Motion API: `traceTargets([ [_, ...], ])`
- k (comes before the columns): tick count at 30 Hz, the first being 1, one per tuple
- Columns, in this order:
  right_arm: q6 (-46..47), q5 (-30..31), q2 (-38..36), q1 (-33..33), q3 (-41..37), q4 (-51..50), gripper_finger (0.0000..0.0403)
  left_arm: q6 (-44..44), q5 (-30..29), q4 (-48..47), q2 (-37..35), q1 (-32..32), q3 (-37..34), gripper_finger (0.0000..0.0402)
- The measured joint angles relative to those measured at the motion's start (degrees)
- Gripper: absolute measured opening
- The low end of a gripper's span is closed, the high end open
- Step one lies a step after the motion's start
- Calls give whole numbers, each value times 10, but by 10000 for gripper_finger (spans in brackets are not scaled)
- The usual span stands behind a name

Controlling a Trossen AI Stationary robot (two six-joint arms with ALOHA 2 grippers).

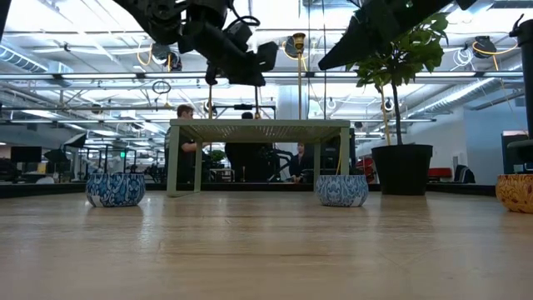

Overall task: Pick & Place candle stick holders
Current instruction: Put the gold candle holder on the shelf

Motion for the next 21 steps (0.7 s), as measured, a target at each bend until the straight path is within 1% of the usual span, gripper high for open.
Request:
traceTargets([
  [8, -1, 0, 0, 0, 0, 1, 171, -8, 20, -5, 0, 15, 0, 26],
  [13, -2, 0, 0, 0, 0, 1, 171, -22, 64, -22, 0, 26, 0, 33],
  [21, -1, 0, 0, 0, 0, 1, 171, -18, 66, -34, -1, 39, 0, 39],
])
